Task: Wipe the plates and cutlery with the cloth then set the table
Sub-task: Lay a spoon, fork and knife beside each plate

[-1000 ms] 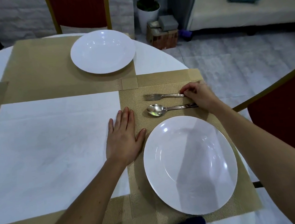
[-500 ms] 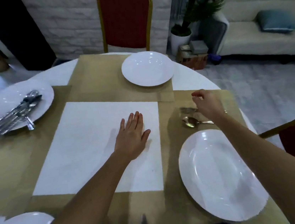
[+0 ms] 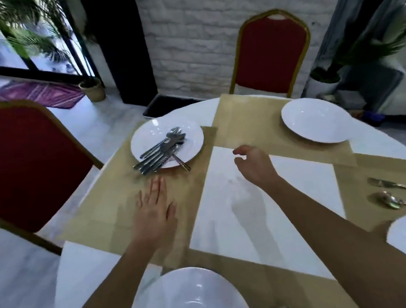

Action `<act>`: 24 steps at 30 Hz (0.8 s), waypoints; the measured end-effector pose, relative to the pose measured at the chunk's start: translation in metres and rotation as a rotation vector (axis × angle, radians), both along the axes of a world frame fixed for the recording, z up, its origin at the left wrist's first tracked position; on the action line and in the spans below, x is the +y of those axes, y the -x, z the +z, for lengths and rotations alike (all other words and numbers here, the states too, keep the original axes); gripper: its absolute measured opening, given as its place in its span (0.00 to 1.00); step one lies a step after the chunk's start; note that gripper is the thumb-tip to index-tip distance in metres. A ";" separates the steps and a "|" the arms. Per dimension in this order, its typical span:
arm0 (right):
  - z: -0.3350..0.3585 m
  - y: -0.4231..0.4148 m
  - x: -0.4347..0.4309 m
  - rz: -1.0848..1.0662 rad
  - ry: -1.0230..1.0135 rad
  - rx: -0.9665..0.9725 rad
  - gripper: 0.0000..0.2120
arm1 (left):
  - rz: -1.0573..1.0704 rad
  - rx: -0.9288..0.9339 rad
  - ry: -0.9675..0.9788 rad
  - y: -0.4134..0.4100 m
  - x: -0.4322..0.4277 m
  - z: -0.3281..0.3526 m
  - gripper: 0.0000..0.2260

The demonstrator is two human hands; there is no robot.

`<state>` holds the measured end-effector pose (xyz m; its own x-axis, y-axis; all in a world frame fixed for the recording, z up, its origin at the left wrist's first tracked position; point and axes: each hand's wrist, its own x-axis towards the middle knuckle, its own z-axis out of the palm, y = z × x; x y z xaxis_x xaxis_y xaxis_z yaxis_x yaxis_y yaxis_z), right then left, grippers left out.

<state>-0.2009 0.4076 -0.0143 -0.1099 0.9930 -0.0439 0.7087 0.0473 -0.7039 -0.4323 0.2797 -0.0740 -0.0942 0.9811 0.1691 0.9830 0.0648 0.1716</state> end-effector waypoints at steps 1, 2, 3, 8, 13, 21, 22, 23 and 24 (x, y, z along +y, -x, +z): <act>0.000 0.020 0.001 0.010 0.007 -0.010 0.14 | 0.014 0.007 0.056 0.015 -0.007 -0.009 0.30; 0.000 0.039 0.002 0.017 0.013 -0.020 0.14 | 0.027 0.003 0.101 0.031 -0.012 -0.017 0.33; -0.001 0.055 0.004 0.017 0.014 -0.031 0.13 | 0.040 -0.019 0.137 0.044 -0.014 -0.025 0.36; -0.007 0.119 0.012 -0.003 0.045 -0.119 0.14 | 0.059 -0.046 0.178 0.084 -0.011 -0.046 0.41; -0.015 0.170 0.027 -0.015 0.055 -0.146 0.10 | 0.038 -0.052 0.183 0.087 -0.007 -0.044 0.38; -0.032 0.238 0.043 -0.087 0.070 -0.253 0.11 | 0.059 -0.041 0.164 0.088 -0.008 -0.050 0.33; -0.034 0.242 0.043 -0.102 0.076 -0.277 0.12 | 0.061 -0.043 0.169 0.088 -0.008 -0.050 0.33; -0.035 0.245 0.044 -0.111 0.076 -0.305 0.13 | 0.066 -0.045 0.168 0.088 -0.009 -0.050 0.33; -0.034 0.248 0.045 -0.120 0.090 -0.324 0.14 | 0.067 -0.047 0.170 0.088 -0.009 -0.051 0.33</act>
<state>-0.4490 0.4524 -0.0485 0.0418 0.9885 -0.1450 0.8927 -0.1021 -0.4388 -0.5202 0.2708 -0.1246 -0.1645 0.9864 -0.0048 0.9667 0.1622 0.1981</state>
